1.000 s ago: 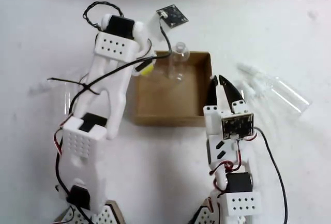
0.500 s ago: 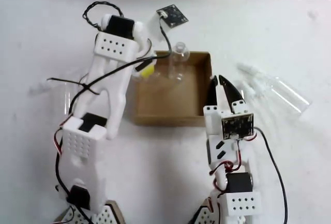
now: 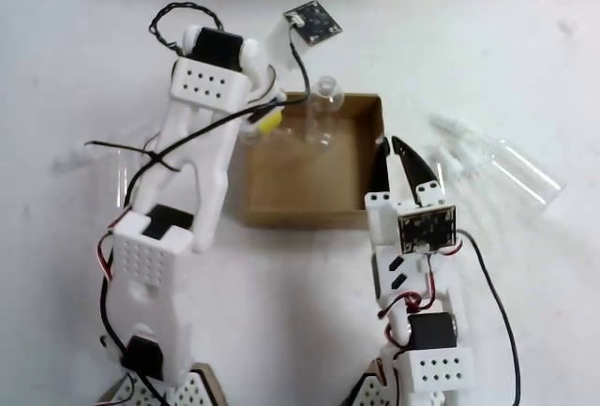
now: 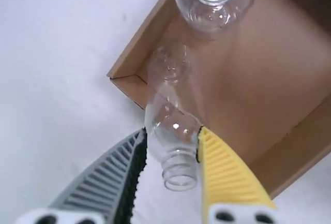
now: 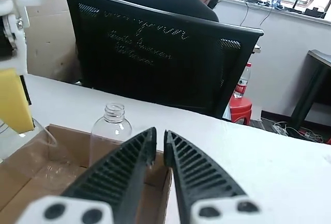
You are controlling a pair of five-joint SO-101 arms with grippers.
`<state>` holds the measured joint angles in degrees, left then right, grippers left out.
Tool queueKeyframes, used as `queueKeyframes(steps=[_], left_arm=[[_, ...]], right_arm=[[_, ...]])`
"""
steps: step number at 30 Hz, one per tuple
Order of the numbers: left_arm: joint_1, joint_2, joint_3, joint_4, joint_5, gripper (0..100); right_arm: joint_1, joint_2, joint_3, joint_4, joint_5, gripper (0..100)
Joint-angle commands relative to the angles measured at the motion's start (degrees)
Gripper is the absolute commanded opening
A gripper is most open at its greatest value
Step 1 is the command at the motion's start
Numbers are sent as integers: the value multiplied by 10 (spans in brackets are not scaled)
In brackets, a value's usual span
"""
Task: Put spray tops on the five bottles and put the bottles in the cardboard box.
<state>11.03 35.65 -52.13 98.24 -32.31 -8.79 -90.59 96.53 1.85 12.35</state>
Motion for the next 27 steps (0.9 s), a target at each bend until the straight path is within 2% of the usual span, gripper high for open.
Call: queueKeyframes(steps=[1, 10, 18, 23, 27], left_arm=[[-12, -36, -18, -18, -8, 155], [-15, -36, -12, -22, -30, 151], [-43, -53, -47, 42, -29, 151], [-65, -77, 25, 43, 4, 151], [-10, -135, 142, 42, 7, 151]], right_arm=[[-3, 6, 6, -13, 6, 17], [-4, 7, 6, -12, 6, 17], [-4, 7, 6, -13, 6, 17], [-4, 7, 6, -14, 6, 17], [-3, 7, 6, -15, 6, 17]])
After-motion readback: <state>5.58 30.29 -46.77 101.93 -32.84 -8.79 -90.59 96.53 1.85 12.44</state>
